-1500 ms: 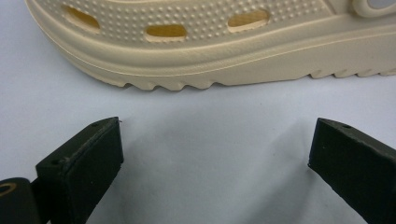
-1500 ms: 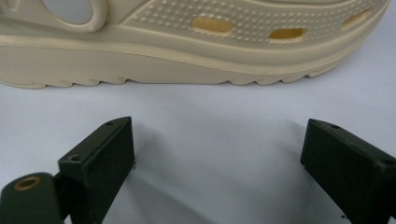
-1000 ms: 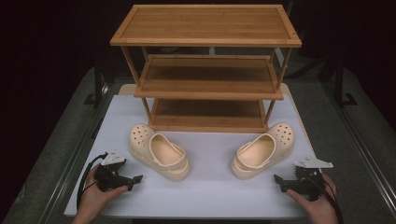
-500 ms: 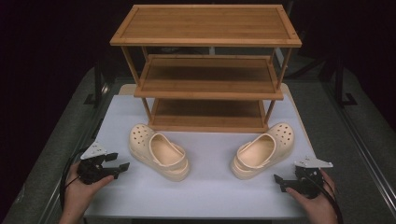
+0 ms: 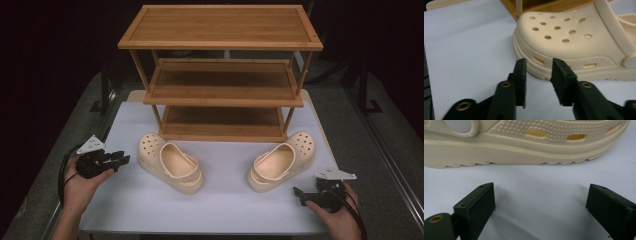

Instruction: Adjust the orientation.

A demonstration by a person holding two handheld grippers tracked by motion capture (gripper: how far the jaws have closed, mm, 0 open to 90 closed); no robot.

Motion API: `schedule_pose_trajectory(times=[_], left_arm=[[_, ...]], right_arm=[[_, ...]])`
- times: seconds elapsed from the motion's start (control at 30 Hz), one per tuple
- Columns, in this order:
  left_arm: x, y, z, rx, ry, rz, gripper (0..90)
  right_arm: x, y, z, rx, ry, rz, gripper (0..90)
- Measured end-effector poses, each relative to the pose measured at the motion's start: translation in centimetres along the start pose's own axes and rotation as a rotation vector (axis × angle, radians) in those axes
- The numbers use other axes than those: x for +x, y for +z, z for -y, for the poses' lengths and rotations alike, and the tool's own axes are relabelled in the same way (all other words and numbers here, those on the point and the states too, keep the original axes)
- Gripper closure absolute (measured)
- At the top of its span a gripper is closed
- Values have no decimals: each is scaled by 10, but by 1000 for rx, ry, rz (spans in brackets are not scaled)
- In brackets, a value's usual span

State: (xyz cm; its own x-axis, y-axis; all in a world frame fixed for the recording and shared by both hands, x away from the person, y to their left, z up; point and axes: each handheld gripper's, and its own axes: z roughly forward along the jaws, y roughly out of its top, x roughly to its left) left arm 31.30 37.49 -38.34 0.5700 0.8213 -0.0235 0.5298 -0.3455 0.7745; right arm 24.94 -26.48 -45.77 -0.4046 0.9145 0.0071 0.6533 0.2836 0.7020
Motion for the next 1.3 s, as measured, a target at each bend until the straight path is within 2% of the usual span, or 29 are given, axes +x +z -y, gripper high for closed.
schedule_pose_trajectory(times=[0.13,0.3,0.33,0.37,0.4,0.43,0.47,0.6,0.7,0.77,0.87,0.97,1.0,1.13,1.23,1.3], left_arm=[[9,4,-11,2,-10,-8,757],[16,10,-19,12,-26,-22,900],[21,14,-21,21,-46,-27,900],[21,14,-21,21,-46,-27,900],[24,19,-22,23,-73,-15,900],[24,19,-22,23,-73,-15,900],[30,26,-23,38,-85,-10,900],[36,37,-27,48,-83,-18,900],[40,44,-31,39,-94,-9,900],[43,50,-33,12,-108,2,900],[44,59,-37,29,-92,5,900],[44,63,-40,26,-85,15,900],[43,70,-42,24,-82,19,900],[42,80,-42,13,-103,36,900],[42,84,-41,24,-94,24,900],[43,84,-41,21,-97,31,900]], right_arm=[[0,0,0,-3,-2,0,77],[0,0,0,-3,-2,-1,77],[0,0,0,-3,-2,-1,77],[0,0,0,-3,-2,-1,77],[0,0,0,-3,-2,-1,77],[0,0,0,-3,-2,-2,77],[0,0,0,-4,-1,-2,77],[0,0,0,-3,1,-3,77],[0,0,0,-3,1,-3,77],[0,0,0,-3,1,-3,77],[0,0,0,-3,1,-4,77],[0,0,0,-4,1,-3,77],[0,0,0,-4,1,-4,77],[0,0,0,0,5,-4,77],[0,0,0,1,4,-4,76],[0,0,0,0,4,-5,76]])
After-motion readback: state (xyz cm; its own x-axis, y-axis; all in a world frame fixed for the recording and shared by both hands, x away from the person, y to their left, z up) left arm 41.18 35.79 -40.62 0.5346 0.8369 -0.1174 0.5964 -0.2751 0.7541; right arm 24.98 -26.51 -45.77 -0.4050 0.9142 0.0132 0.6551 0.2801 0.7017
